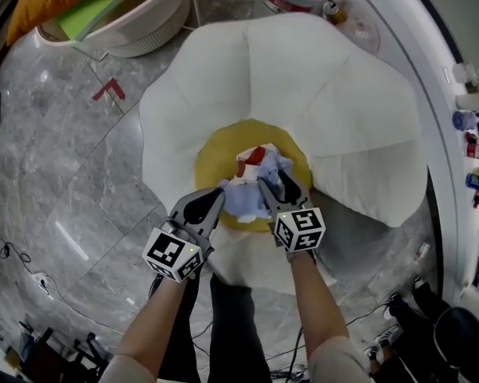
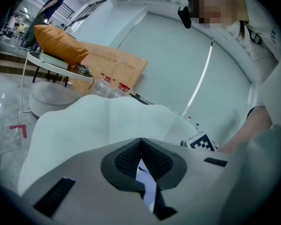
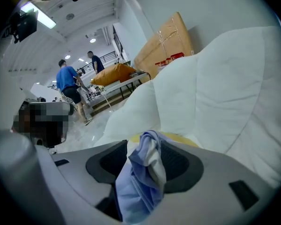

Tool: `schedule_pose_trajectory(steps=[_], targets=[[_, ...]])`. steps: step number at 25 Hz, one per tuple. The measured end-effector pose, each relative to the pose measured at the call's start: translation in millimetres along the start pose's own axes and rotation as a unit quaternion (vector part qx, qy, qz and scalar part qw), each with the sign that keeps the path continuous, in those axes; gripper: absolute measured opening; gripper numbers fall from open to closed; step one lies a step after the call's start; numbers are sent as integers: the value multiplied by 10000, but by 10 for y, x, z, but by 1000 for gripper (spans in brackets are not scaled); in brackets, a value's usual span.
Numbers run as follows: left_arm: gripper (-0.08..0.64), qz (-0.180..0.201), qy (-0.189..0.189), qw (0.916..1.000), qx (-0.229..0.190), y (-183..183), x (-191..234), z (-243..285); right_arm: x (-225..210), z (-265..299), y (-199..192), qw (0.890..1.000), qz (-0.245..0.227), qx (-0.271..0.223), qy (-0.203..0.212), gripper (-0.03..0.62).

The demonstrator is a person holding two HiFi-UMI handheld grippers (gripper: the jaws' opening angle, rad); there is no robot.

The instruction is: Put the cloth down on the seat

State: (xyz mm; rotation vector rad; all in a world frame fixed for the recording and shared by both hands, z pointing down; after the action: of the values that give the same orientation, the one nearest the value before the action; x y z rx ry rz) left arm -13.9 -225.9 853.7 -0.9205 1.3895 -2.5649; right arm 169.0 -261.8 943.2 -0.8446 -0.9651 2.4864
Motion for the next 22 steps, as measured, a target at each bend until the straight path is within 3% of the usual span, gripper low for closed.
schedule_pose_trajectory(steps=[15, 22], targets=[[14, 221, -76, 9997, -93, 474, -478, -361, 405, -631, 315, 9996, -228, 34, 153, 215], [14, 417, -340, 9985, -20, 691, -889, -502, 716, -1119, 608, 9990, -272, -239, 258, 90]])
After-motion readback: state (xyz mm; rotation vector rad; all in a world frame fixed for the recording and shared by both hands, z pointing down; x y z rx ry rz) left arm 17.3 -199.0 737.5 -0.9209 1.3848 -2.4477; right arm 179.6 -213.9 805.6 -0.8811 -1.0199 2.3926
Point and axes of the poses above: the fingertips, and each gripper's own axes: z forward along the fingers, x to its left, y out of its top, the point moved 6 cm from there along -z, backward along the fingers, and after that the axes turned 6 degrees about y, right-handed, at the moved point
